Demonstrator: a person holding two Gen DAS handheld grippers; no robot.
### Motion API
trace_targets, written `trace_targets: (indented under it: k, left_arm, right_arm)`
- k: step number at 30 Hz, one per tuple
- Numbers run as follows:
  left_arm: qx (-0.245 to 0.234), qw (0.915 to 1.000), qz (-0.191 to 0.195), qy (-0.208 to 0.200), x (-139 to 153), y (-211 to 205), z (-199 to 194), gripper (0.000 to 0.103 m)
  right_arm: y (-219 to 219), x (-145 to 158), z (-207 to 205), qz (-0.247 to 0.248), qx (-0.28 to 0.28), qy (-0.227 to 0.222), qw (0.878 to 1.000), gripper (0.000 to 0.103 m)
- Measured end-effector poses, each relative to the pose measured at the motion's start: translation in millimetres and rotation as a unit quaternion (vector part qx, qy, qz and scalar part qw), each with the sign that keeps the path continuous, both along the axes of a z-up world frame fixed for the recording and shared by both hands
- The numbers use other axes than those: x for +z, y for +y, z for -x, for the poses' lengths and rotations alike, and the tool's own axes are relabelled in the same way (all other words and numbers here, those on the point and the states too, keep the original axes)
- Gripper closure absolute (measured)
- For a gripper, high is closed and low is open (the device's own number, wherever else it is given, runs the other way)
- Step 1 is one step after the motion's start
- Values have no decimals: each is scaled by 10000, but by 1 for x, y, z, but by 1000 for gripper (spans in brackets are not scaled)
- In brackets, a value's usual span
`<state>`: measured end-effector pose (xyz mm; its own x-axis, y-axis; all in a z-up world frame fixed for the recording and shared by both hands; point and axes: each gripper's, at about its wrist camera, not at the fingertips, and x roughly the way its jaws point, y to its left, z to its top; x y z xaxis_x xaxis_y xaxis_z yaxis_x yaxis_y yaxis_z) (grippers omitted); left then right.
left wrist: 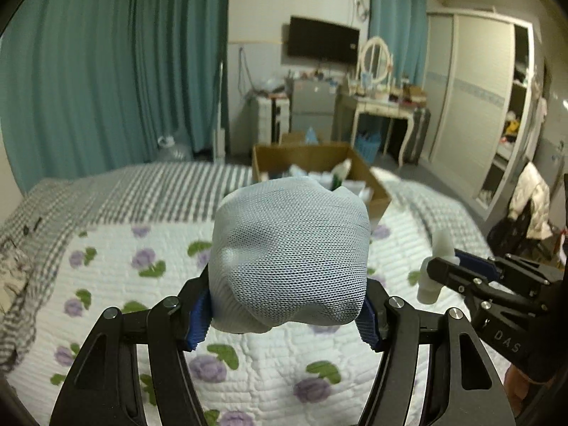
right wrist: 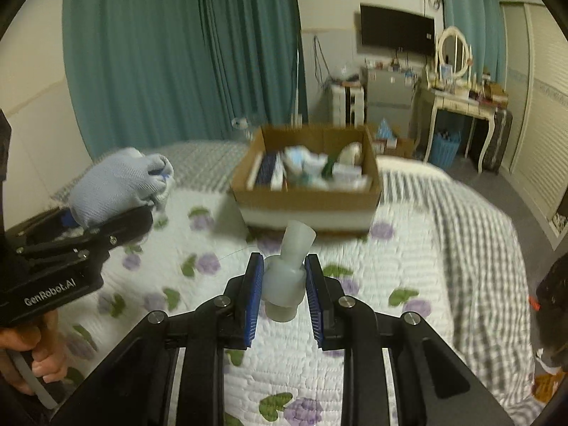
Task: Organize soft objects
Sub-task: 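Carry the sock and white item into the box and release them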
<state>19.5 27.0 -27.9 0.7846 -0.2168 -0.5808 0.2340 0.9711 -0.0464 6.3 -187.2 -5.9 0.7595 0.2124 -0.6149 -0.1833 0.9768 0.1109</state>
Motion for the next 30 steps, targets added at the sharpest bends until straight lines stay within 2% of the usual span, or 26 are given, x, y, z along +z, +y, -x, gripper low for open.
trace_targets:
  k: [8,15,21,30]
  left_arm:
    - [27,9983,357,-459,60,0,4,38]
    - [2,9950,541,-843,96,-3,-2,38]
    - [10,9910,572,-1210,110,-5,-15,38]
    - [-34,9922,398,-1178,98,-18,-68,38]
  right_arm:
    - [-10,82,20,9,27,-886,9961,79]
    - [-17,132,23,45,12,-1545,9880,78]
    - [-21,152,11,64,-59,-1886,9820,78]
    - [-21,153,-40,179,-72,-1970,9802,78]
